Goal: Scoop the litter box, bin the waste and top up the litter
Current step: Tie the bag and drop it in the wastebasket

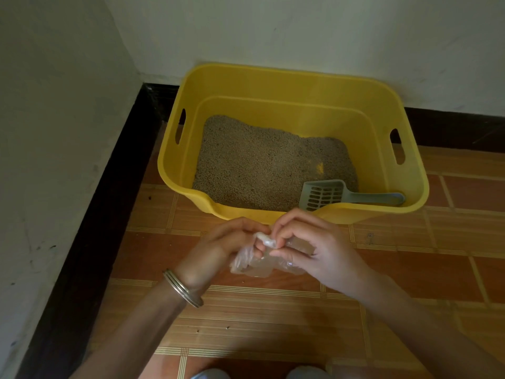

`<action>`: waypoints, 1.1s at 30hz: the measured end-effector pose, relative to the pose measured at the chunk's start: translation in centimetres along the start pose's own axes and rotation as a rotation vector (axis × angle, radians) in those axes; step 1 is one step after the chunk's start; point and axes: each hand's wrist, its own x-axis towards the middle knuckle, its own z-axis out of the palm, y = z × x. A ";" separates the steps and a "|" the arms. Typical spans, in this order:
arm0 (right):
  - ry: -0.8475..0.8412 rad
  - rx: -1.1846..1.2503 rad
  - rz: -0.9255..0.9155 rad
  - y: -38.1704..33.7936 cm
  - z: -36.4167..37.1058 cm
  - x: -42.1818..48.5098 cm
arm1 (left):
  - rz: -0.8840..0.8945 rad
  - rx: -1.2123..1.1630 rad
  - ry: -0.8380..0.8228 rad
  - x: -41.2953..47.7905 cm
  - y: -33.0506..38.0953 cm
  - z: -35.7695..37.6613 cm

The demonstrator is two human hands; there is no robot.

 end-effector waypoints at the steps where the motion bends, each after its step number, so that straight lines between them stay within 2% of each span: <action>1: -0.002 0.005 -0.009 0.0 -0.1 -0.1 | -0.049 -0.068 0.005 -0.1 0.2 0.0; 3: -0.012 0.009 -0.027 0.0 -0.1 -0.2 | -0.085 -0.111 0.041 -0.1 0.3 0.0; 7: -0.007 -0.032 -0.038 0.1 -0.1 -0.2 | -0.055 -0.042 0.047 -0.3 0.5 0.1; 12: 0.123 -0.124 -0.002 -0.2 -0.1 -0.3 | -0.021 -0.096 0.140 -0.6 0.7 0.3; 16: 0.223 -0.163 0.133 -0.3 0.3 -1.2 | 0.053 -0.175 0.352 -1.1 -0.3 -0.3; 19: 0.246 -0.093 0.273 0.3 0.1 -3.0 | 0.099 -0.074 0.527 -1.4 -1.5 -2.1; 24: 0.232 0.057 0.496 0.7 0.6 -5.5 | 0.109 0.046 0.673 -1.1 -3.9 -3.1; 27: 0.217 -0.006 0.599 1.7 0.1 -6.5 | 0.052 0.087 0.821 -0.5 -5.6 -4.8; 30: 0.180 -0.086 0.678 2.9 -0.3 -7.6 | 0.000 0.134 0.860 -0.3 -7.1 -6.1; 33: 0.171 -0.070 0.722 3.2 -0.1 -7.6 | -0.008 0.177 0.812 0.0 -7.1 -6.2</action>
